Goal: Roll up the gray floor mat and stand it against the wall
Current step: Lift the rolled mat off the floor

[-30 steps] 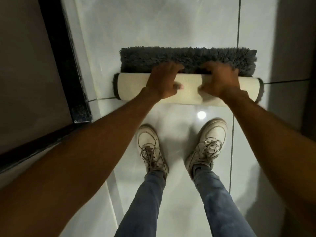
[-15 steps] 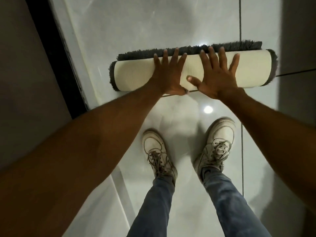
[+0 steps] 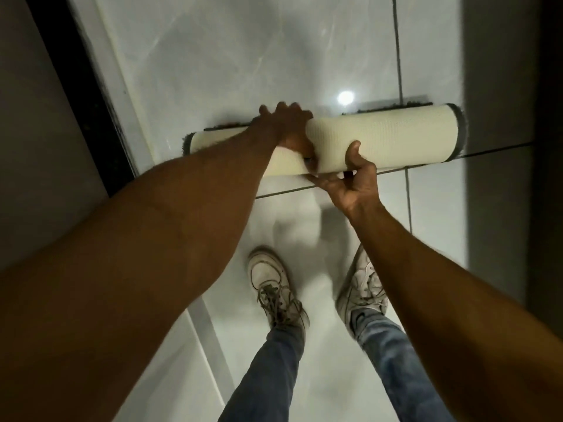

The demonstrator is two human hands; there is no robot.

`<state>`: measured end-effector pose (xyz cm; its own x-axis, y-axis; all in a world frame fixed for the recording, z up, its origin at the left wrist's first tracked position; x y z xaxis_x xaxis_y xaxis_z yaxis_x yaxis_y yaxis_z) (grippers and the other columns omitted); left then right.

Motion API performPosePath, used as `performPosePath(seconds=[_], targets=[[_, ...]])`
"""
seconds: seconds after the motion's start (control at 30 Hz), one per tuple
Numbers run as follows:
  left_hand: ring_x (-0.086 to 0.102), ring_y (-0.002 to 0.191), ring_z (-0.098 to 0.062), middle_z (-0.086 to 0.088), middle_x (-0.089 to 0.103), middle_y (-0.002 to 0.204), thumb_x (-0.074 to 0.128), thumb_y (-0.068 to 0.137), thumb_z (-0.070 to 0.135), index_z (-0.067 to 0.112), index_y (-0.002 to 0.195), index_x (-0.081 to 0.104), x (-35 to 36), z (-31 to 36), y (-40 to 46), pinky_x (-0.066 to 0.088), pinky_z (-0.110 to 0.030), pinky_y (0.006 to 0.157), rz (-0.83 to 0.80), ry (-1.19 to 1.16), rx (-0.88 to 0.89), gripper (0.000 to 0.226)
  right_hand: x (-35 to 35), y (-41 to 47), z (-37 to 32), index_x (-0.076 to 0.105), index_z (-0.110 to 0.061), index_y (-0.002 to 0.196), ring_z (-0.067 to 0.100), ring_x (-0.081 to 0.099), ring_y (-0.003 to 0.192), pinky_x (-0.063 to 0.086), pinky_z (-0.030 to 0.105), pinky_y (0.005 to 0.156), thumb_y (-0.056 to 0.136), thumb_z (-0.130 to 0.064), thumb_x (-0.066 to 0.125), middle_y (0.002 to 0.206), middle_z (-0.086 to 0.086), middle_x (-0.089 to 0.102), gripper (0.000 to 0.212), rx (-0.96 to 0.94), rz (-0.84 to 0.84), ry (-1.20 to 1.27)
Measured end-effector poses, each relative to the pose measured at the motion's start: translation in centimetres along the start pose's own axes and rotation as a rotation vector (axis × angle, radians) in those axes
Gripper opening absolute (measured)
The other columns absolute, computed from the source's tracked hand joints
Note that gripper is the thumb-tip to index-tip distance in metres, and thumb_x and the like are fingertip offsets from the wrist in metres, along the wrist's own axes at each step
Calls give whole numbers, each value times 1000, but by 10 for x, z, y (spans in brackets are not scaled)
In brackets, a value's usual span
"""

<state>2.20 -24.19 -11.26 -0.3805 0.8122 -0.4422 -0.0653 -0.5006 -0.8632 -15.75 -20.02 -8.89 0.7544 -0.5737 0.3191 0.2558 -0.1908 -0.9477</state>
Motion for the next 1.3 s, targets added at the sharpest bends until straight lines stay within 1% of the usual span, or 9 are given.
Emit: performPosePath(seconds=[0.17, 0.43, 0.67, 0.8, 0.87, 0.93, 1.0, 1.13, 1.3], targets=[[61, 107, -26, -3, 62, 124, 97, 46, 41, 31, 135, 39, -38, -7, -98, 46, -29, 67, -13, -392, 75, 107, 57, -99, -7, 48, -7, 149, 42, 62, 127, 46, 74, 103, 80, -12, 76, 143, 20, 62, 75, -78, 3, -394], [51, 125, -18, 4, 50, 143, 101, 44, 36, 41, 150, 22, -227, -45, -237, 45, -31, 91, 312, -727, 146, 133, 288, -223, -46, 49, 6, 141, 45, 59, 129, 56, 61, 96, 75, 17, 77, 141, 29, 57, 73, -331, -75, -830], [50, 133, -9, 23, 44, 147, 100, 37, 53, 65, 141, 14, -423, -109, -222, 50, -41, 109, 505, -899, 176, 135, 503, -195, -88, 64, 9, 110, 44, 69, 102, 65, 49, 80, 80, 15, 78, 103, 29, 71, 34, -548, -243, -1230], [69, 116, -10, 9, 70, 130, 87, 68, 52, 39, 141, 56, -540, -172, -191, 55, -38, 99, 622, -1103, 333, 80, 673, -151, -109, 68, -15, 96, 2, 67, 76, 54, 7, 62, 85, 10, 76, 74, -20, 72, 28, -550, -409, -1455], [73, 107, -19, -6, 75, 118, 77, 83, 45, 19, 135, 66, -580, -197, -175, 57, -42, 92, 664, -1355, 337, 59, 741, -132, -117, 67, -9, 104, -5, 64, 75, 50, 3, 63, 75, 9, 83, 80, -20, 68, 38, -652, -475, -1573], [67, 97, 12, 12, 70, 104, 79, 73, 34, 5, 134, 61, -628, -226, -171, 53, -11, 86, 684, -1397, 127, 71, 810, -109, -117, 67, -10, 111, -8, 62, 80, 49, 2, 65, 68, -1, 92, 92, -17, 65, 50, -733, -543, -1733], [62, 91, 23, 20, 63, 102, 77, 68, 28, 2, 133, 59, -651, -253, -147, 49, 0, 77, 596, -1863, 311, 72, 861, -81, -115, 66, -6, 117, -7, 60, 83, 49, 2, 65, 66, -6, 94, 98, -13, 65, 59, -730, -602, -1793], [72, 107, -29, -10, 68, 126, 60, 99, 39, 19, 134, 61, -714, -331, -80, 60, -46, 83, 959, -1507, 84, 40, 957, 2, -103, 49, 5, 142, -13, 63, 96, 52, 7, 71, 61, 2, 95, 116, -9, 64, 92, -655, -747, -1935], [60, 128, -23, 0, 59, 138, 91, 57, 16, 24, 150, 37, -750, -393, -32, 53, -44, 100, 1022, -1532, -118, 108, 1043, 68, -81, 31, -37, 148, 4, 54, 132, 50, 19, 101, 46, -16, 104, 147, -14, 53, 127, -615, -824, -1929]])
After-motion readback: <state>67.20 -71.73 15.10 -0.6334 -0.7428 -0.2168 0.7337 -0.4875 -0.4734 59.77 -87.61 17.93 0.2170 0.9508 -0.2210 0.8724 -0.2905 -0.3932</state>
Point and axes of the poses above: each hand's wrist, its own y-axis towards the middle knuckle, its own x-axis out of the palm, z = x × y, the point moved 2 cm from there along y, towards the middle knuckle
